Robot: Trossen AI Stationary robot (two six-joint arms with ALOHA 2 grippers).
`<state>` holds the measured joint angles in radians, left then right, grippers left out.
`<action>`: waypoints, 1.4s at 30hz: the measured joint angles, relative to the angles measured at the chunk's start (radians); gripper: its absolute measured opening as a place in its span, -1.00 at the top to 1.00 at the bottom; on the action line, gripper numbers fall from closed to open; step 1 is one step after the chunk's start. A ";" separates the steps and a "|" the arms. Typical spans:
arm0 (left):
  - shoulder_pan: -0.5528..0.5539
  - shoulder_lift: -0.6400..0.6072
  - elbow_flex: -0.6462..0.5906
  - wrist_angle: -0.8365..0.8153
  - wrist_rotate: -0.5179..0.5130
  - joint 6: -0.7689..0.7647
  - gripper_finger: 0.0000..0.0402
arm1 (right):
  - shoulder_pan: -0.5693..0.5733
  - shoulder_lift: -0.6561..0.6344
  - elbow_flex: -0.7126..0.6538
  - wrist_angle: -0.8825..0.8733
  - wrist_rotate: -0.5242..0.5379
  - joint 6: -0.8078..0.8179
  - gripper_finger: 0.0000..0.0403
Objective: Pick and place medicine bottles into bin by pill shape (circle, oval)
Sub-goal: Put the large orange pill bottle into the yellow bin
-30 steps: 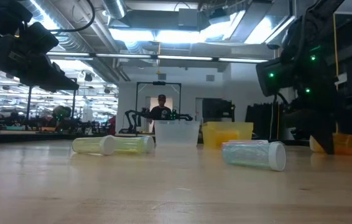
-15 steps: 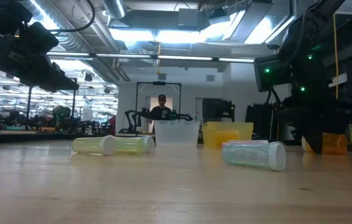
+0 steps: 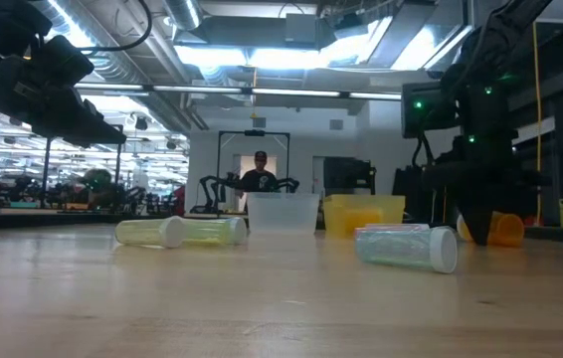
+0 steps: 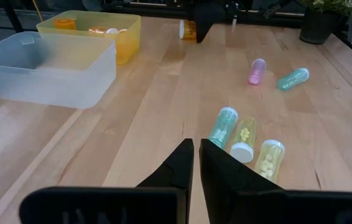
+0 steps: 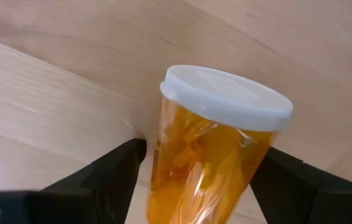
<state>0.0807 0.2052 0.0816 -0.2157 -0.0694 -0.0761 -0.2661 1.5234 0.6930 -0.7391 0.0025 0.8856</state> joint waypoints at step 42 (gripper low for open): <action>0.000 0.000 0.000 0.000 0.000 0.000 0.89 | -0.068 -0.045 -0.001 0.982 0.411 -0.262 0.09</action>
<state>0.0809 0.2052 0.0818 -0.2157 -0.0696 -0.0761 -0.3341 1.4786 0.6918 0.2426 0.4132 0.6233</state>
